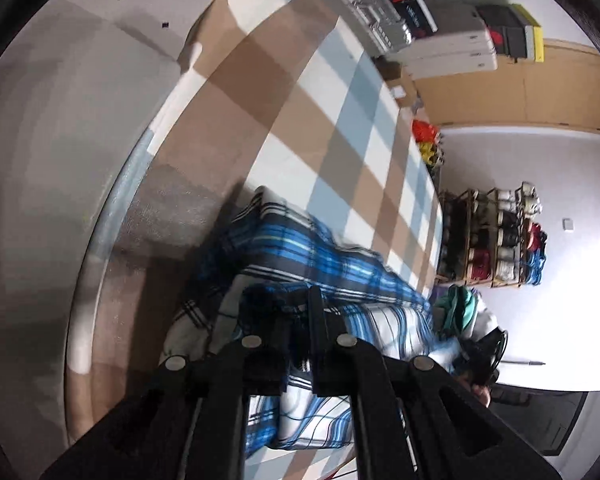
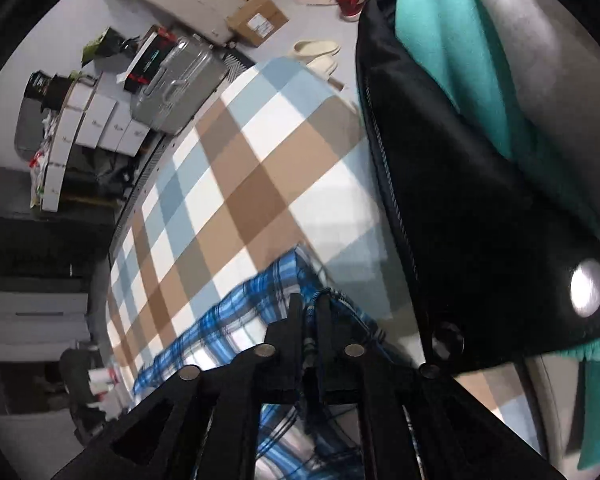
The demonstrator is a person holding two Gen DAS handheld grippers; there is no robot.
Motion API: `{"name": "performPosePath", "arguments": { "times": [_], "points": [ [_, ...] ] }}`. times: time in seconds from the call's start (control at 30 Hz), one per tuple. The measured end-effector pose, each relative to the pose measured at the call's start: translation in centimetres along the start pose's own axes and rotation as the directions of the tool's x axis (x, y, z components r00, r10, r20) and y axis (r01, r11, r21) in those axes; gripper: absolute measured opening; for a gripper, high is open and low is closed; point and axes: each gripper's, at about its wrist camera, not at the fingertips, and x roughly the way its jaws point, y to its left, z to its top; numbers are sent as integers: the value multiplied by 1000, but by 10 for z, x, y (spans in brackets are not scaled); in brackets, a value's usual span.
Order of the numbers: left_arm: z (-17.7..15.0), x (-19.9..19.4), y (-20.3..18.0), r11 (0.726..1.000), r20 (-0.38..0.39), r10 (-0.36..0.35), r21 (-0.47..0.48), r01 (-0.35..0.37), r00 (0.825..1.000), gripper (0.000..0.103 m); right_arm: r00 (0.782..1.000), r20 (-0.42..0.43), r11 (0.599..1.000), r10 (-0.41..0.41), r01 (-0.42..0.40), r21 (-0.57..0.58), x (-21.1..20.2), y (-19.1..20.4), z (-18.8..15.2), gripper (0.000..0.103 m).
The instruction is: Fold large clothes
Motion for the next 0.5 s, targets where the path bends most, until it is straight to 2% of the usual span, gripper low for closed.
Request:
{"name": "performPosePath", "arguments": {
  "times": [0.03,0.07,0.1,0.13,0.17,0.2,0.23,0.33,0.37,0.43,0.47,0.5],
  "points": [
    [-2,0,0,1000,-12,10,11,-9,1000,8,1000,11,1000,-2,2,-10,-1,1,0,36],
    [-6,-1,-4,999,-25,24,40,-23,999,12,1000,24,1000,9,-9,-19,-3,1,-1,67],
    [-9,-4,-8,997,-25,48,68,-46,999,22,998,41,999,39,-37,-36,-8,1,-6,80],
    [-13,-10,-12,993,-11,65,96,-64,998,37,996,52,995,72,-69,-67,-13,2,-13,79],
    [-20,-20,-18,989,19,65,131,-67,998,46,994,55,992,96,-91,-86,-19,2,-20,79],
    [-24,-27,-22,987,46,66,147,-72,997,62,989,70,987,129,-122,-104,-26,2,-29,79],
    [-29,-37,-26,983,74,73,163,-84,995,72,985,84,981,153,-142,-131,-32,4,-37,80],
    [-45,-61,-38,969,113,78,225,-102,991,76,972,146,958,183,-143,-248,-60,14,-66,81],
    [-54,-71,-48,955,129,98,265,-129,987,76,968,182,941,172,-107,-322,-72,20,-80,82],
    [-66,-81,-67,920,191,149,334,-207,970,76,949,269,898,166,-32,-439,-93,31,-102,82],
    [-78,-89,-82,891,237,158,384,-242,959,76,935,312,880,167,2,-476,-100,35,-111,86],
    [-85,-88,-93,870,252,160,421,-257,955,82,917,358,851,175,42,-523,-110,39,-123,95]
  ]
}}
